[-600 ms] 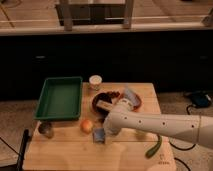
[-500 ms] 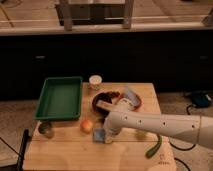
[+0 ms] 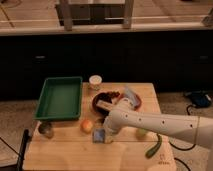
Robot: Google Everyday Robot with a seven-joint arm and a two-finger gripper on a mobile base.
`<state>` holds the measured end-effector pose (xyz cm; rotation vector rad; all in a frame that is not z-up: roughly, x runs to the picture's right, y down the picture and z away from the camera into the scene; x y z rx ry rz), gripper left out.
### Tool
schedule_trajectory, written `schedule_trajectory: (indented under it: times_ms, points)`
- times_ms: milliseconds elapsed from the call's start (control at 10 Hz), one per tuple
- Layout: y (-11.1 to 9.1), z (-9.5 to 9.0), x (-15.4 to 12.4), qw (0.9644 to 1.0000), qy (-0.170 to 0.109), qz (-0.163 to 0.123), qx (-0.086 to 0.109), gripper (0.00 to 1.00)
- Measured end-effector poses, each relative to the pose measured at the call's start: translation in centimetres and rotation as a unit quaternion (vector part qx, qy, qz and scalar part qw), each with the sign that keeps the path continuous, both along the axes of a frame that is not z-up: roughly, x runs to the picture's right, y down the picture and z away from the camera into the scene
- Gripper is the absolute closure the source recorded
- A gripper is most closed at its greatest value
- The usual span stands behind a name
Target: Wipe tray with sponge
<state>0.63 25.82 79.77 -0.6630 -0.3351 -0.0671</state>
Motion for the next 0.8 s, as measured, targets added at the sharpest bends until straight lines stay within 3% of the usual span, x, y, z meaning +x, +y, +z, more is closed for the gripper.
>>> schedule_trajectory:
  times_ms: [800]
  points:
    - [-5.6,-2.9,0.3,0.9993,-0.008,-0.013,0.035,1.0]
